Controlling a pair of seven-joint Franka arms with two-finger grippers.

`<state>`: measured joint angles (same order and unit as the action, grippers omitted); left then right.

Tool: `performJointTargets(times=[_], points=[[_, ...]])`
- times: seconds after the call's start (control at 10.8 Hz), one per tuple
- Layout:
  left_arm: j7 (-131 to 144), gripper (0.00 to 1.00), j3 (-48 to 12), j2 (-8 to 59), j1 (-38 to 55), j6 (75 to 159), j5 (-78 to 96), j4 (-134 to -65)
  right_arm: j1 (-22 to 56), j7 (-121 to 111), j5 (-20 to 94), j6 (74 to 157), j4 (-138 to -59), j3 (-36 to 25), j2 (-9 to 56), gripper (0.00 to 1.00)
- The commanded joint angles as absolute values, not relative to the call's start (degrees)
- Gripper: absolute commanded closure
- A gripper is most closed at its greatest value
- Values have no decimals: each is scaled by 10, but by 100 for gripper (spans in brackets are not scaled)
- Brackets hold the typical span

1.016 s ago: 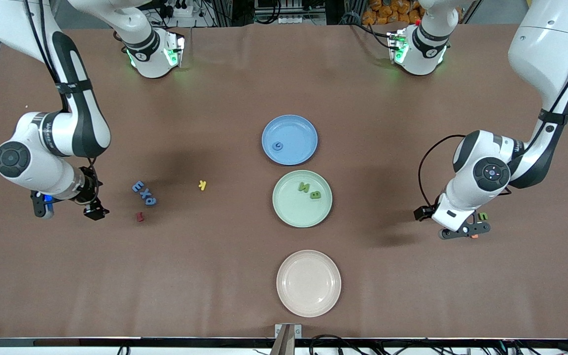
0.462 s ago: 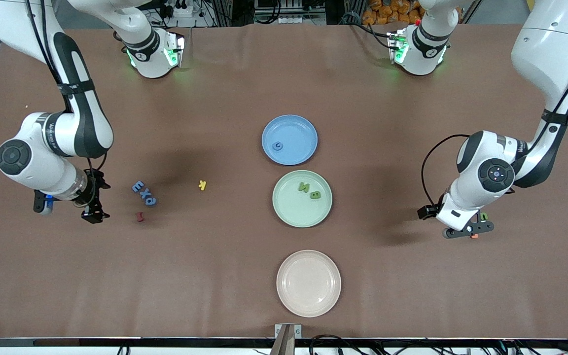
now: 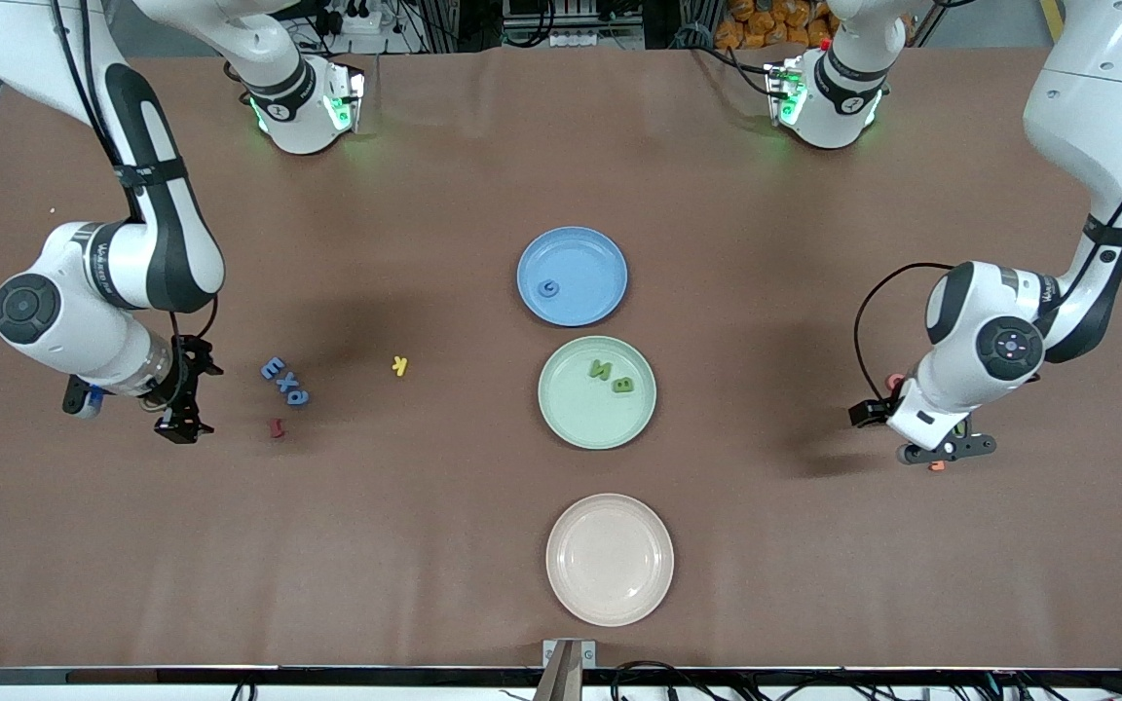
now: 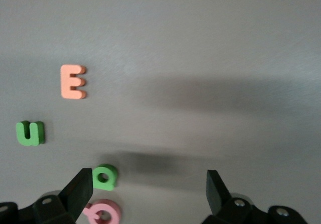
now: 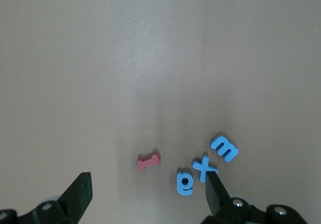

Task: Sort letters by color into matching plates
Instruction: 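Grasp the green q letter with the left gripper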

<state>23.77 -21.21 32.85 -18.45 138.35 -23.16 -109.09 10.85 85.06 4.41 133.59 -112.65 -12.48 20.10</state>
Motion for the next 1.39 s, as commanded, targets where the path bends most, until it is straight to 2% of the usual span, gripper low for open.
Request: performJointTargets(times=[0.0,0.18,0.55,0.92,1.2,1.29], points=[[100,0,-155,316,-175,1397,-116,-1107,106,786,49,1335,-1134,-126,193,0],[48,0,-133,318,-166,1397,-78,-1108,104,749,49,1326,-1134,-126,194,0],[49,0,-130,327,-160,1397,-78,-1112,108,792,53,1324,-1138,-126,197,0],[48,3,-115,340,-158,1398,-92,-1110,117,967,127,1368,-1135,-126,200,0],[47,13,-114,344,-158,1398,-104,-1106,118,970,123,1354,-1136,-126,200,0],[47,20,-114,344,-158,1399,-104,-1106,115,936,121,1340,-1136,-126,200,0]])
